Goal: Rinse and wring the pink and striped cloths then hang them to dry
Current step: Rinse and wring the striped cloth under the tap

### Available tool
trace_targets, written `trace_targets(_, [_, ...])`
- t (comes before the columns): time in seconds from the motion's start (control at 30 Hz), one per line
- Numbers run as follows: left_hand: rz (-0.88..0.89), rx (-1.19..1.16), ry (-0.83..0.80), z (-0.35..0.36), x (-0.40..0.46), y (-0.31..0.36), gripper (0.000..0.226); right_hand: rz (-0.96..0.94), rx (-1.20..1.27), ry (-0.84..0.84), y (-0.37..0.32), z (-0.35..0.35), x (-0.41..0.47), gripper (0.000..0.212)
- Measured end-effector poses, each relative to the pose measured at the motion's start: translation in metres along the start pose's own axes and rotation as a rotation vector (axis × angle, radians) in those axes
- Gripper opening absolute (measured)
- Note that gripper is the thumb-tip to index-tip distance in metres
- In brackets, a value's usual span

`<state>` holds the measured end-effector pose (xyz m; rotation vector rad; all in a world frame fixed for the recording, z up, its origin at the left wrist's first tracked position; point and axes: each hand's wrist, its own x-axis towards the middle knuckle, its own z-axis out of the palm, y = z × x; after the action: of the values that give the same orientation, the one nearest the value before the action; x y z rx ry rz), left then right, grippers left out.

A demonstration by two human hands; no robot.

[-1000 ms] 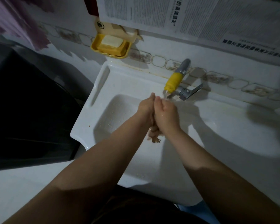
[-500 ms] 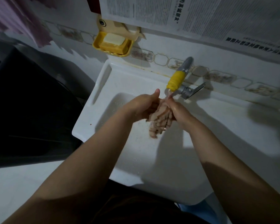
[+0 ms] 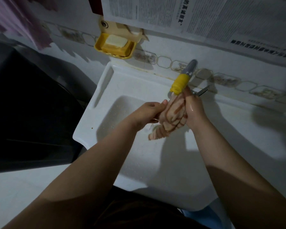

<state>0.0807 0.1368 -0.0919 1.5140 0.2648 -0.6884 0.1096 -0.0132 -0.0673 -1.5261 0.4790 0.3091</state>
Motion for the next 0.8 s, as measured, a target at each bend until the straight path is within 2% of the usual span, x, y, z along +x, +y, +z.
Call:
trace_targets(0.1, [-0.075,-0.095,0.226,0.01,0.002,0.008,0.051,-0.031,0.024,0.089,-0.007,0.008,-0.002,0.031])
trace_targets(0.2, [-0.183,-0.394,0.352,0.017,0.01,0.022,0.056,-0.136,-0.209,0.118,0.002,0.026,-0.017,0.035])
trace_targets(0.27, [-0.172,-0.423,0.332,0.025,0.015,0.03,0.056,-0.209,-0.432,0.062,0.008,0.036,-0.03,0.049])
trace_targets(0.3, [-0.161,-0.397,0.322,0.031,0.017,0.032,0.053,-0.239,-0.502,0.088,0.008,0.038,-0.029,0.053])
trace_targets(0.43, [-0.236,-0.432,0.281,0.047,0.006,0.04,0.045,-0.226,-0.657,0.234,-0.006,0.032,-0.004,0.042])
trace_targets(0.53, [-0.211,-0.489,0.315,0.038,0.01,0.036,0.036,-0.312,-0.637,0.195,0.003,0.044,-0.024,0.05])
trace_targets(0.6, [-0.209,-0.53,0.355,0.037,0.011,0.032,0.035,-0.444,-0.773,0.142,0.005,0.047,-0.039,0.048])
trace_targets(0.67, [-0.268,-0.58,0.354,0.047,0.006,0.031,0.038,-0.38,-0.878,0.18,-0.004,0.036,-0.03,0.047])
trace_targets(0.73, [-0.244,-0.555,0.344,0.056,0.01,0.03,0.047,-0.266,-0.953,0.224,-0.01,0.023,-0.014,0.041])
trace_targets(0.8, [-0.196,-0.526,0.356,0.054,0.014,0.03,0.057,-0.293,-0.922,0.221,-0.008,0.024,-0.016,0.044])
